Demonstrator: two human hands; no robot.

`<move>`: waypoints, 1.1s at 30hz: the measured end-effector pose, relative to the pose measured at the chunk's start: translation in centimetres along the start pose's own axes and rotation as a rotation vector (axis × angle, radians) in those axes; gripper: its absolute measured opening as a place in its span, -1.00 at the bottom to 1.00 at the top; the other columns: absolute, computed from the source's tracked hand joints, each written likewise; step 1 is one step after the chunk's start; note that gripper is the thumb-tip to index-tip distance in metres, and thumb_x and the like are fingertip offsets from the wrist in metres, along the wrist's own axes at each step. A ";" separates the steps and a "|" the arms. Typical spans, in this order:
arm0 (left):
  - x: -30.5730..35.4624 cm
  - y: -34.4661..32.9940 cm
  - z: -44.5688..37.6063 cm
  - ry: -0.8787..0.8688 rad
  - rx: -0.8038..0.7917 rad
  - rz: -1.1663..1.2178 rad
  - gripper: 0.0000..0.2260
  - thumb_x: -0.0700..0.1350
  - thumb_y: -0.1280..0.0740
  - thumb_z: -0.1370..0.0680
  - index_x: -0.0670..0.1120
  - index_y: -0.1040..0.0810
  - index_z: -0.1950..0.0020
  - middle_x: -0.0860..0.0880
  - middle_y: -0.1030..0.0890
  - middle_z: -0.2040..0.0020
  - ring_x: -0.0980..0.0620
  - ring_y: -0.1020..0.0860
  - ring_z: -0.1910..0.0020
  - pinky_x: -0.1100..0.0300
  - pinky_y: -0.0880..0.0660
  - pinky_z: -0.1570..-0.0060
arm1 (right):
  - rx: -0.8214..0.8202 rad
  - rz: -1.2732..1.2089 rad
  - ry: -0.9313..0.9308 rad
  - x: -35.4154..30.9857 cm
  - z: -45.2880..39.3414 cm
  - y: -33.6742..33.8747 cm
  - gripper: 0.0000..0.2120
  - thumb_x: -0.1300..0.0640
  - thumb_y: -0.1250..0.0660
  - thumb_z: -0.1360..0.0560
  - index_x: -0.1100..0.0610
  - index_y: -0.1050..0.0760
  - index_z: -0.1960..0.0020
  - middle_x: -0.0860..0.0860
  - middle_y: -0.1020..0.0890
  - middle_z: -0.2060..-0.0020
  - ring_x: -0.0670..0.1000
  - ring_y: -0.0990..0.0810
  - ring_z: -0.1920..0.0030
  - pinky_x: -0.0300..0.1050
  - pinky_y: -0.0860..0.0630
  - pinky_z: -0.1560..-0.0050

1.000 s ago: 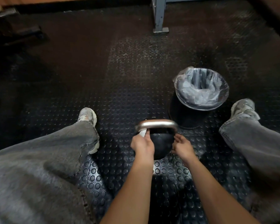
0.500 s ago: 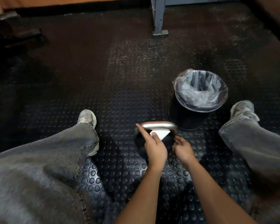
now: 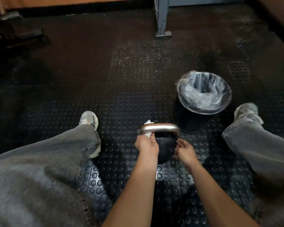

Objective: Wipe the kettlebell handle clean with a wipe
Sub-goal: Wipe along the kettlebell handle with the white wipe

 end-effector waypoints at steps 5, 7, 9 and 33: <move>0.8 -1.2 3.1 -0.371 -0.103 -0.442 -0.44 -0.19 -0.07 -0.71 -0.04 0.12 -0.65 0.00 -0.42 -0.30 0.01 -0.48 -0.17 0.09 -0.42 -0.24 | 0.004 0.032 0.006 0.1 0.0 0.2 -0.37 0.41 -0.24 -0.50 0.14 -0.28 -0.54 0.08 -0.41 -0.48 0.10 -0.46 -0.40 0.18 -0.43 -0.41; -0.8 -0.6 2.8 -0.433 -0.197 -0.513 -0.40 -0.10 -0.07 -0.72 0.06 0.23 -0.63 0.03 -0.55 0.08 0.16 -0.51 0.20 0.25 -0.43 0.14 | 0.008 0.042 0.008 0.0 0.0 0.2 -0.35 0.41 -0.25 -0.47 0.13 -0.30 -0.53 0.07 -0.44 -0.46 0.08 -0.47 -0.38 0.16 -0.44 -0.40; -1.8 -1.5 3.6 -0.435 -0.263 -0.569 -0.39 -0.08 -0.07 -0.71 0.14 0.26 -0.62 0.08 -0.45 0.34 0.19 -0.46 0.41 0.33 -0.36 0.33 | 0.010 0.054 0.014 -0.1 0.1 0.3 -0.33 0.40 -0.25 -0.43 0.13 -0.32 -0.52 0.05 -0.48 -0.42 0.07 -0.50 -0.35 0.14 -0.47 -0.38; 0.1 0.0 0.3 -0.352 -0.266 -0.652 -0.36 -0.10 -0.14 -0.69 0.22 0.19 -0.61 -0.11 -0.26 -0.56 -0.14 -0.36 -0.48 -0.14 -0.33 -0.44 | 0.047 -0.054 -0.007 -1.9 -0.1 0.6 -0.52 0.35 -0.26 -0.43 0.13 -0.47 -0.34 0.08 -0.64 -0.13 0.10 -0.63 -0.11 0.14 -0.64 -0.11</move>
Point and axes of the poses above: each hand's wrist, its own z-axis away from the middle knuckle, its own y-axis out of the back of the hand, x = y × z, the point moved 10 cm from there along -z, towards the middle knuckle
